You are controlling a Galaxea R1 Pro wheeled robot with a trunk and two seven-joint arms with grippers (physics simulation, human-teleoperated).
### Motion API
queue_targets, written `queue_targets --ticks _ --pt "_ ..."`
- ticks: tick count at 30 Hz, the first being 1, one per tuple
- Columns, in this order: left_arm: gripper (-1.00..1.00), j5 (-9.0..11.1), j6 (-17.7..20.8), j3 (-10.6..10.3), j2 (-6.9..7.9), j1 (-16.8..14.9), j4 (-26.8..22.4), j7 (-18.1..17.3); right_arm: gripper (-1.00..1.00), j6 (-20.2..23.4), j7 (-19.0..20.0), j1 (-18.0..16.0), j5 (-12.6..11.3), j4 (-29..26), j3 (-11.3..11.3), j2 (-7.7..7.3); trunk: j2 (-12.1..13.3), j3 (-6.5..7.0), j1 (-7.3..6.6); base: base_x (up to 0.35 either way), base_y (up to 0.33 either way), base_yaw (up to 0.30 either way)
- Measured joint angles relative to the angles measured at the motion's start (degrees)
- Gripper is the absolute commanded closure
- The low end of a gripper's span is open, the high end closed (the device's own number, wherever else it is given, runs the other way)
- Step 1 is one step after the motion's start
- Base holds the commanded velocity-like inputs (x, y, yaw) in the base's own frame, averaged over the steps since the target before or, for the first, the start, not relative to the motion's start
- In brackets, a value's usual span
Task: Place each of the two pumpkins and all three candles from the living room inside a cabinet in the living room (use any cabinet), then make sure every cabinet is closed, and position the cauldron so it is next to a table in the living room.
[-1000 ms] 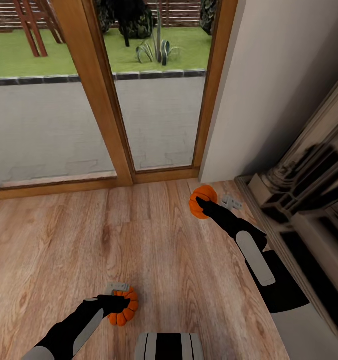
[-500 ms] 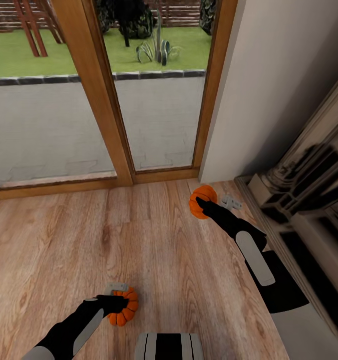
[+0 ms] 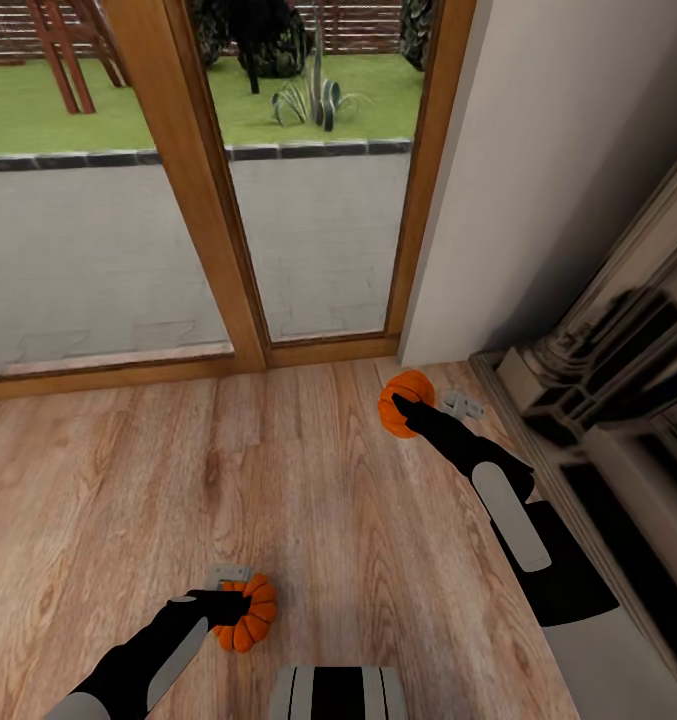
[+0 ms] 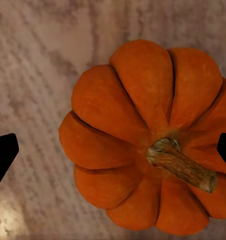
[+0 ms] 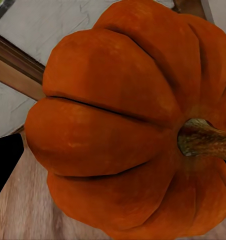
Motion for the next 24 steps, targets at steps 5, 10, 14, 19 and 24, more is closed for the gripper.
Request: queue_targets --ticks 5,10,14,19,24 --pt "-1.0 0.01 -0.02 0.0 -0.03 0.0 -0.06 0.01 1.0 0.04 0.0 0.01 0.01 0.02 0.0 0.0 -0.01 -0.22 0.03 0.0 0.0 0.0" --pt "-1.0 0.01 -0.02 0.0 -0.04 0.0 -0.08 0.01 1.0 0.04 0.02 0.01 0.02 0.02 0.0 0.0 -0.08 -1.33 0.16 0.0 0.0 0.0" --pt "-1.0 0.0 -0.02 0.0 -0.04 0.0 -0.08 0.01 1.0 0.0 0.03 0.0 -0.01 -0.04 0.01 0.0 -0.09 -1.55 0.18 0.0 0.0 0.0" --pt "-1.0 0.0 -0.01 0.0 -0.04 0.0 -0.08 0.01 1.0 0.0 0.03 0.0 0.0 -0.04 0.0 0.0 -0.09 -1.55 0.18 0.0 0.0 0.0" --pt "-1.0 0.0 -0.06 0.0 -0.03 0.0 -0.08 -0.21 1.0 0.0 0.01 0.0 0.0 -0.08 0.0 0.0 -0.09 -1.55 0.18 0.0 0.0 0.0"
